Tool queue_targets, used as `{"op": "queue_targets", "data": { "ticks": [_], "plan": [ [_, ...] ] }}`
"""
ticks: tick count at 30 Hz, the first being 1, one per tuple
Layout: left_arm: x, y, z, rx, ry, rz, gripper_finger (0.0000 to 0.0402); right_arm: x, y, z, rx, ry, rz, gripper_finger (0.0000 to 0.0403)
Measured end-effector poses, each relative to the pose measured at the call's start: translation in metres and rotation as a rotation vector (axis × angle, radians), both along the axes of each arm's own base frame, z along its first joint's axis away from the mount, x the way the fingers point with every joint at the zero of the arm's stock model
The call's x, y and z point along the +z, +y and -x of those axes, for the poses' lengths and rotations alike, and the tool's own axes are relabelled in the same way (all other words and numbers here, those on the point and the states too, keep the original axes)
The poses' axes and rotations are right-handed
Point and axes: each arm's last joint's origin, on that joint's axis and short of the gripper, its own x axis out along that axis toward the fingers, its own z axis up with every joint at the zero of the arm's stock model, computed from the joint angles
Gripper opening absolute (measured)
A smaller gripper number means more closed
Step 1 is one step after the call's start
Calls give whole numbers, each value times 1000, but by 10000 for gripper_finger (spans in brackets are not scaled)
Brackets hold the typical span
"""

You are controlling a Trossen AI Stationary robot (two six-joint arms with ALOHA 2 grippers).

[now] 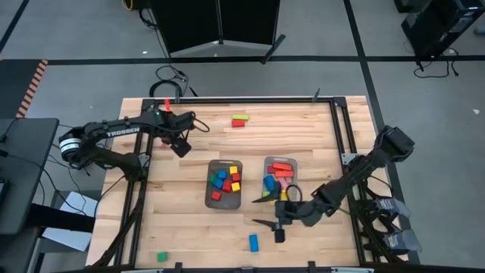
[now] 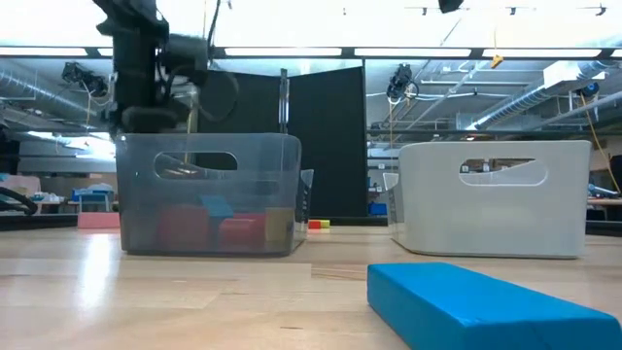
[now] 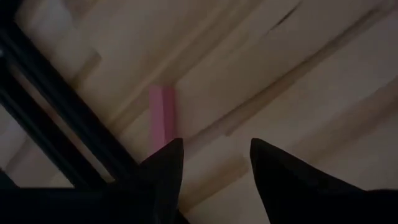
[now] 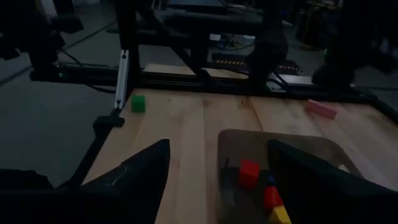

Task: Sort blocks by size
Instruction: Put the large pink block into the gray bin

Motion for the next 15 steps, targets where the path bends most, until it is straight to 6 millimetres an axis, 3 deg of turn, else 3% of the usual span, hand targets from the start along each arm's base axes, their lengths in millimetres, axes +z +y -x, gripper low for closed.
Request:
{"op": "queue_targets", "data": {
  "ticks": [7, 15],
  "plan": [
    [-29, 9, 15, 75, 67, -15, 194, 9, 10, -33, 39, -22, 63, 284],
    [-34, 30, 27, 135, 44, -9, 194, 20, 19, -50, 83, -49, 74, 280]
  ]
}}
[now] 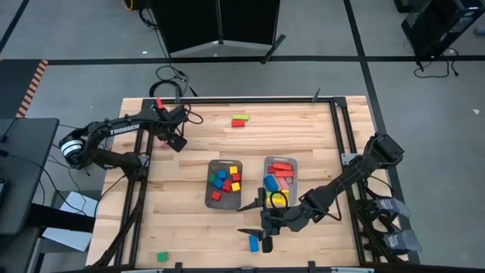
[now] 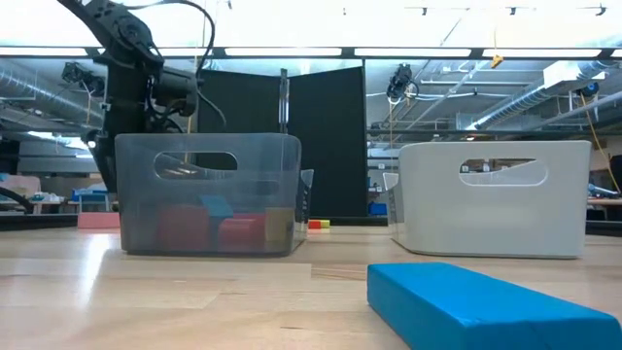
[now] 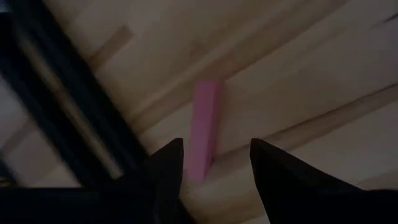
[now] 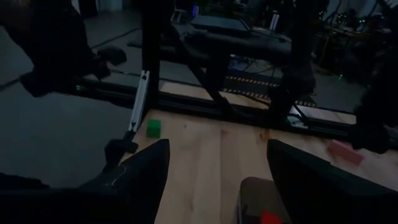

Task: Sort blocks by size
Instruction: Put the large pink block into the gray bin

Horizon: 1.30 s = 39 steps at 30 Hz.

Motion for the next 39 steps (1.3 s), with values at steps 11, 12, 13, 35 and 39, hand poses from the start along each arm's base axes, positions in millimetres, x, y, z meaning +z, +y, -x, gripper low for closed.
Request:
{"op": "queue_targets", "data": {
  "ticks": [11, 12, 13, 35, 39],
  "plan": [
    [-31, 18, -5, 10, 81, 115, 194, 3, 0, 0, -4, -15, -16, 278],
    [-34, 20, -6, 12, 98, 106, 193, 3, 0, 0, -4, -16, -16, 277],
    [-38, 22, -8, 12, 109, 105, 193, 3, 0, 0, -4, -16, -16, 277],
    [-38, 16, -31, -197, -52, 186, 94, 32, -5, 13, 8, -85, 56, 274],
    [-3, 11, -42, -266, -263, 110, 94, 55, -6, 28, 19, -138, 82, 271]
  ]
}}
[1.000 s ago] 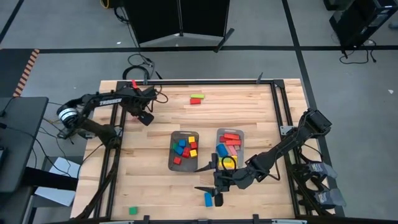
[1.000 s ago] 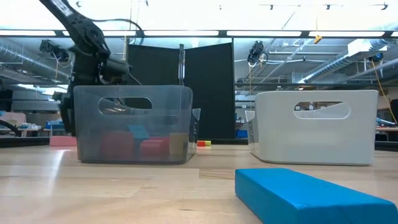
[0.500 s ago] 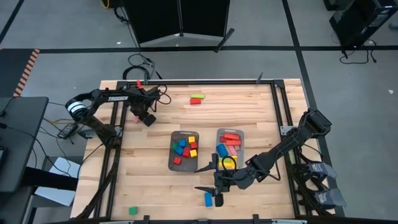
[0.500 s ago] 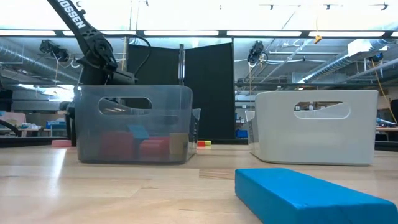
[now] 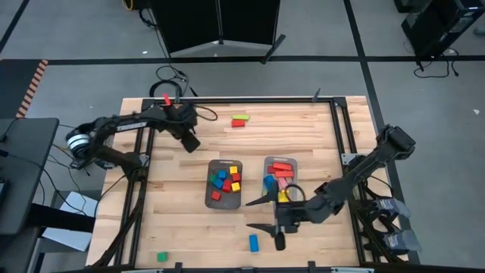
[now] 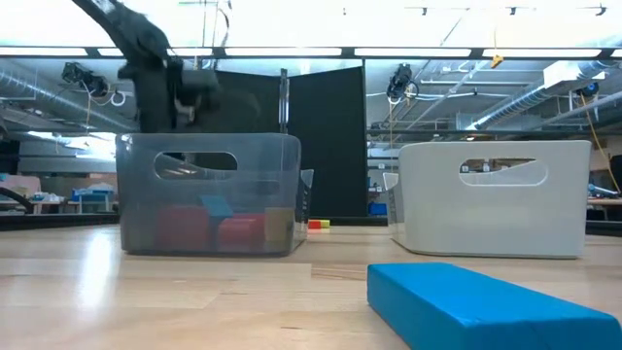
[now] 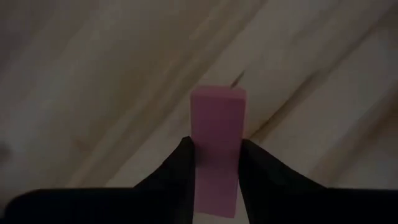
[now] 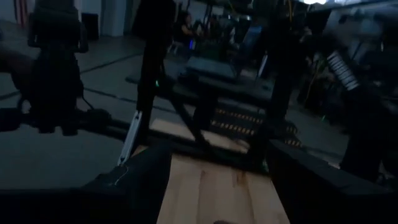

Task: Sort blocks by size
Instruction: Put the large pink block into the gray bin

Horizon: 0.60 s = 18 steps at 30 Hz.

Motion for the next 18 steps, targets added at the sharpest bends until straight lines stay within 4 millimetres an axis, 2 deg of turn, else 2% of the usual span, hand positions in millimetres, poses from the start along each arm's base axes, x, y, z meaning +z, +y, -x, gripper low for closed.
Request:
{"op": "queue_targets", "data": {
  "ticks": [5, 8, 11, 15, 18],
  "plan": [
    [45, -19, -22, -109, -261, -106, 94, 28, -3, 22, 20, -60, 28, 267],
    [68, -37, -47, -204, -493, -139, 94, 43, -6, 33, 11, -98, 33, 268],
    [80, -65, -79, -317, -729, -134, 94, 52, -7, 42, 18, -124, 53, 267],
    [73, -101, -120, -424, -917, -112, 94, 61, -8, 50, 21, -154, 68, 263],
    [54, -121, -147, -456, -1005, -77, 94, 62, -9, 51, 13, -160, 76, 261]
  ]
}}
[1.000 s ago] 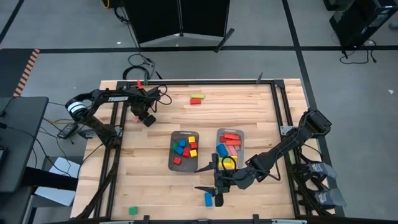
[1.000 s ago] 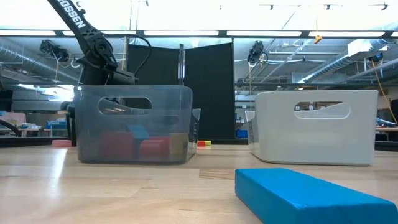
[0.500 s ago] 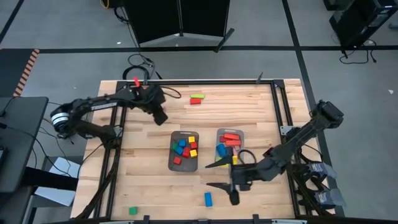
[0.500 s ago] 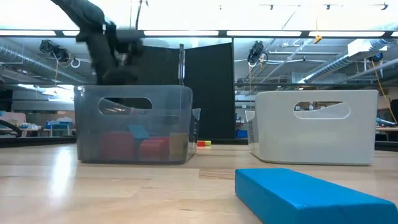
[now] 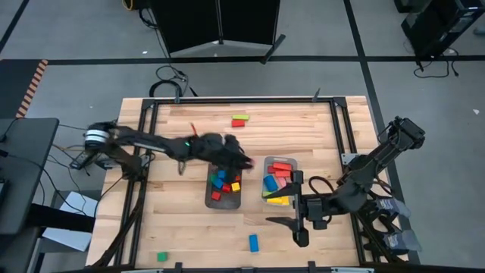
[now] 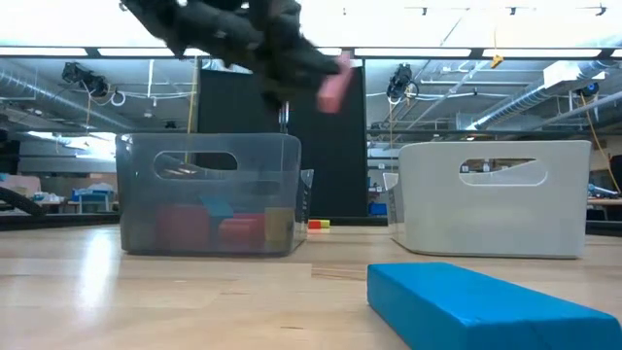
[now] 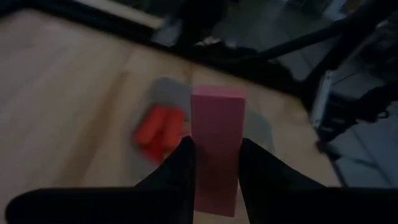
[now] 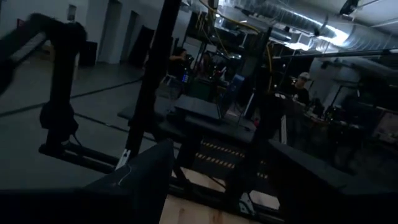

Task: Sort blocks by size
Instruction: Put the large pink block into the gray bin, then put the large blue block into the gray bin

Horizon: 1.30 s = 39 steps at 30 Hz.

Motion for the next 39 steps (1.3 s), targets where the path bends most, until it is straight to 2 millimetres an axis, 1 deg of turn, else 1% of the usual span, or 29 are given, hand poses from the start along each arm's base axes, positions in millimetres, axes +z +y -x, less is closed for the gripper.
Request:
{"op": "queue_targets", "data": {
  "ticks": [2, 5, 8, 11, 12, 14, 16, 18, 19, 21, 24, 26, 29, 31, 34, 37, 39],
  "plan": [
    [-13, -9, -16, -21, -30, 17, 94, 0, 0, 0, -2, 0, 0, 261],
    [-27, -17, -42, -31, -70, 26, 94, 1, 0, 0, -3, -2, -2, 261],
    [-39, -23, -67, -40, -78, 43, 94, 0, 0, 1, 0, 0, -5, 261],
    [-46, -28, -88, -50, -75, 48, 95, 0, 0, 1, 1, -1, -6, 259],
    [-47, -28, -93, -51, -70, 47, 106, 0, 1, 1, 4, -1, -5, 259],
    [-48, -29, -99, -64, -57, 34, 147, 0, 2, 2, 7, 2, -4, 259],
    [-50, -29, -99, -84, -43, 10, 199, 0, 4, 4, 16, 7, 0, 260],
    [-46, -29, -97, -94, -52, -2, 243, -2, 7, 6, 11, 21, -1, 262],
    [-43, -29, -94, -92, -58, -9, 261, -3, 8, 7, 1, 31, -2, 264],
    [-31, -28, -87, -67, -99, -27, 283, -6, 8, 7, -19, 56, -14, 268],
    [-23, -26, -66, -5, -121, -53, 290, -10, 10, 9, -19, 96, -43, 274],
    [-21, -25, -42, 28, -141, -61, 283, -15, 11, 10, -9, 139, -68, 278],
    [-8, -25, -5, 55, -235, -45, 265, -29, 15, 7, 15, 231, -91, 281],
    [-3, -28, 19, 59, -257, -23, 252, -43, 17, -1, 41, 298, -103, 284],
    [-5, -37, 50, 61, -244, -6, 236, -66, 17, -19, 89, 400, -136, 285],
    [1, -50, 73, 48, -272, -3, 224, -86, 19, -38, 142, 510, -154, 285],
    [4, -58, 83, 52, -272, -7, 217, -98, 22, -48, 172, 578, -126, 286]
  ]
}}
